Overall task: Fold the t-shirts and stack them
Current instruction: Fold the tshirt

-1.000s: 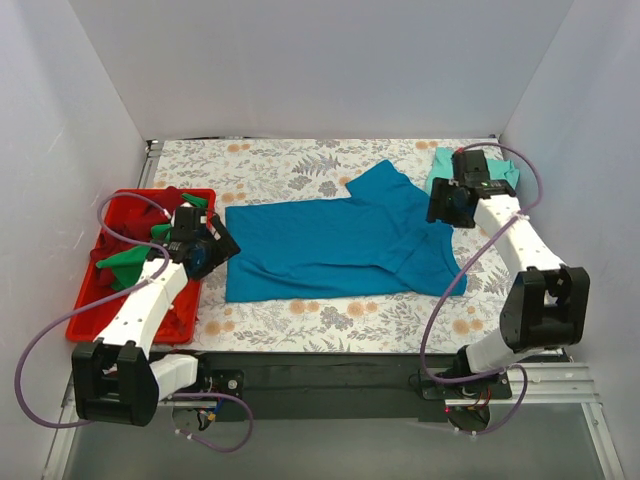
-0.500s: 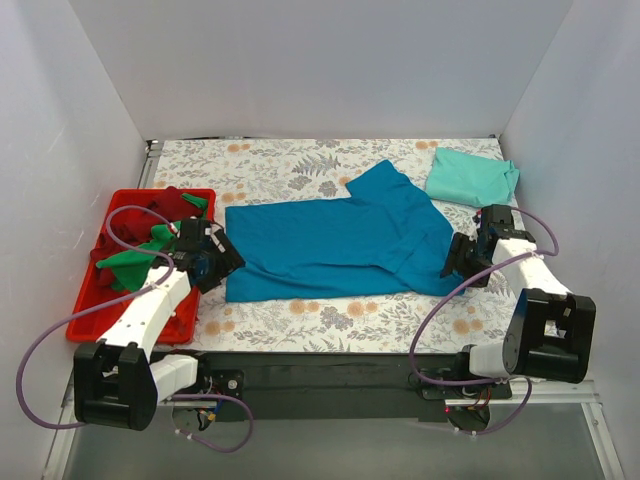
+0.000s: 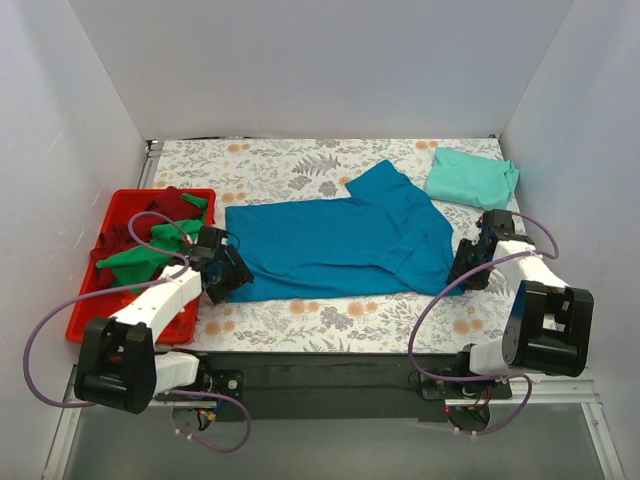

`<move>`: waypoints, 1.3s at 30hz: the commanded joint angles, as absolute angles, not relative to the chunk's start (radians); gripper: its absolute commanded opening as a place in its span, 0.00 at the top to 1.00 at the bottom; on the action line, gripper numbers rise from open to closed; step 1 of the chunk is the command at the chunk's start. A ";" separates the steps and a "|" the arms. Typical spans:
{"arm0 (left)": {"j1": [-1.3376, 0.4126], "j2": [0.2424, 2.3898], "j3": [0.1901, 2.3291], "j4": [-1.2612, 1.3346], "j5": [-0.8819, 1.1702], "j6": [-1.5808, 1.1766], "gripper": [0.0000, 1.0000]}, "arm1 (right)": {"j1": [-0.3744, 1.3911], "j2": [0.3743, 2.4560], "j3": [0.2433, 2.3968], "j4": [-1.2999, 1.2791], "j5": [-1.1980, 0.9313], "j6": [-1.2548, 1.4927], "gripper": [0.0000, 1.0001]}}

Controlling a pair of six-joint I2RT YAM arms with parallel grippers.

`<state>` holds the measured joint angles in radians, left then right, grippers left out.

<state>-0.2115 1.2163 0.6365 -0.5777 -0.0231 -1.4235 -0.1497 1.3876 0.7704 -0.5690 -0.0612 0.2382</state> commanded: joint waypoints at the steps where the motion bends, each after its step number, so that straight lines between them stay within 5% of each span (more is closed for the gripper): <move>1: -0.245 1.230 0.626 -0.554 -0.061 -1.447 0.38 | -0.158 1.390 0.749 -0.543 -0.034 0.232 0.52; 4: -0.255 1.249 0.626 -0.555 -0.074 -1.450 0.44 | -0.160 1.397 0.741 -0.537 -0.034 0.230 0.61; 9: -0.261 1.267 0.627 -0.564 -0.093 -1.454 0.51 | -0.163 1.405 0.738 -0.534 -0.017 0.232 0.89; 26: -0.319 1.161 0.653 -0.690 -0.313 -1.572 0.56 | -0.172 1.405 0.741 -0.532 -0.021 0.230 0.93; 36: -0.331 1.273 0.670 -0.721 -0.322 -1.594 0.56 | -0.181 1.405 0.744 -0.532 -0.021 0.229 0.95; 39: -0.331 1.275 0.666 -0.709 -0.328 -1.588 0.63 | -0.184 1.404 0.742 -0.532 -0.020 0.229 0.96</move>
